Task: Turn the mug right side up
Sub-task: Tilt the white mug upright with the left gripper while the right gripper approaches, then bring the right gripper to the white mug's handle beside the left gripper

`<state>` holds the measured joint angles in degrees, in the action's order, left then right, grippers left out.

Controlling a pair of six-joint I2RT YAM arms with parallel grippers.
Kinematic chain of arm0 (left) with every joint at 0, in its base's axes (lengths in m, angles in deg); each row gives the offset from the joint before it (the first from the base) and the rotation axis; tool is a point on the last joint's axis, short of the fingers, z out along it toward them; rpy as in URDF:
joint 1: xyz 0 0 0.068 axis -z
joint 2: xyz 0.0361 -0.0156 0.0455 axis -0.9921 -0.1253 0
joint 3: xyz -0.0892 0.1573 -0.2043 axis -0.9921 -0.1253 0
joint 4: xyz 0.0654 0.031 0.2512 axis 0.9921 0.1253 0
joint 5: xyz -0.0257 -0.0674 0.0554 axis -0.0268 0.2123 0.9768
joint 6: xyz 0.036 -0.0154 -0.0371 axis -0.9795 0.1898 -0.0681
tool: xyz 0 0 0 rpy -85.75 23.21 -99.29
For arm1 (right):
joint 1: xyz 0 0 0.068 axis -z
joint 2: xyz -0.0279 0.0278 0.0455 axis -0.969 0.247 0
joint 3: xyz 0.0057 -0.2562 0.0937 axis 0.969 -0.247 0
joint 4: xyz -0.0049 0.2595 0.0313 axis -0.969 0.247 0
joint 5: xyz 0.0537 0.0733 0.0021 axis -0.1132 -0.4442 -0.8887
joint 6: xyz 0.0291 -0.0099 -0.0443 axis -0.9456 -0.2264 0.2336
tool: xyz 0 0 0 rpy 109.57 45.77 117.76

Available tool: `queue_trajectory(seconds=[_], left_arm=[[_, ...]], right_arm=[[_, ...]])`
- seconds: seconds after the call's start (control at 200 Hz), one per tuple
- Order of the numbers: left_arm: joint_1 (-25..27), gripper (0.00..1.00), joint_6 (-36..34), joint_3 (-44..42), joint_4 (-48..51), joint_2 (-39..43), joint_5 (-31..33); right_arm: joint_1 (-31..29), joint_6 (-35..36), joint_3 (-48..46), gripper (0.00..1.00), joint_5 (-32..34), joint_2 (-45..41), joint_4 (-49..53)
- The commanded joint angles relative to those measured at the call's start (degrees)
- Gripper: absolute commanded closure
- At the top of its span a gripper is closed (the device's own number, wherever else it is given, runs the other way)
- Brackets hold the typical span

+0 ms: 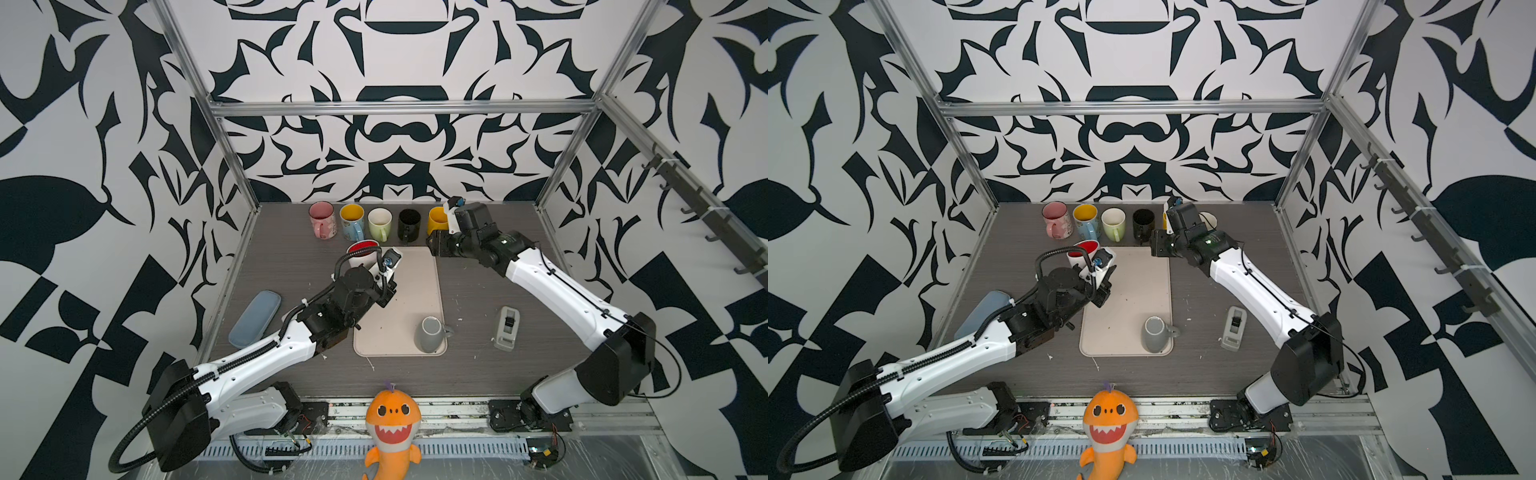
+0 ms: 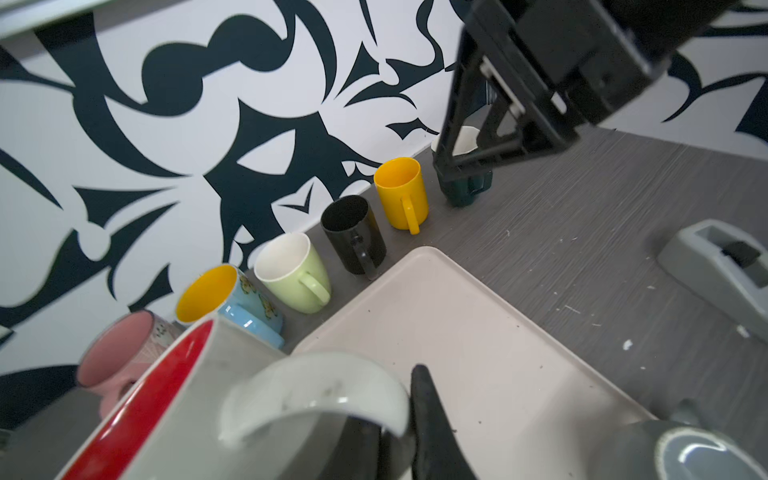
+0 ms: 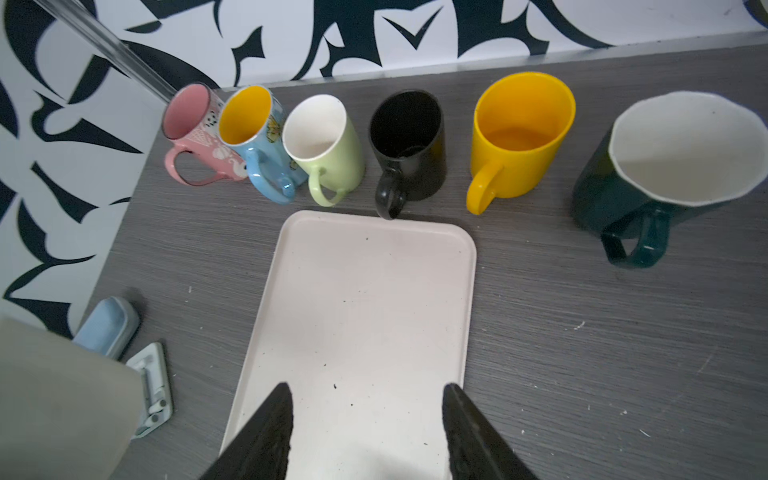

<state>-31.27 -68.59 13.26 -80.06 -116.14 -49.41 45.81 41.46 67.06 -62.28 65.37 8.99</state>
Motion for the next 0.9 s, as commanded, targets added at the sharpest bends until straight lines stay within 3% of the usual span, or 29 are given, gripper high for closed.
queue_trajectory(seconds=[0.0, 0.485, 0.895], left_arm=[[0.7, 1.00, -12.5, -0.5, -9.1, -0.2, 5.3], [2.6, 1.00, -37.8, -1.8, -18.6, -6.7, 8.4], [2.7, 1.00, -44.7, -1.0, -27.9, -12.8, 7.3]], right_arm=[[0.3, 2.9, 4.6, 0.38, -5.3, -2.1, 1.2], [0.1, 9.0, 13.2, 0.34, -20.2, 0.0, 5.2], [-3.0, 14.7, 15.0, 0.34, -23.7, 2.7, 11.5]])
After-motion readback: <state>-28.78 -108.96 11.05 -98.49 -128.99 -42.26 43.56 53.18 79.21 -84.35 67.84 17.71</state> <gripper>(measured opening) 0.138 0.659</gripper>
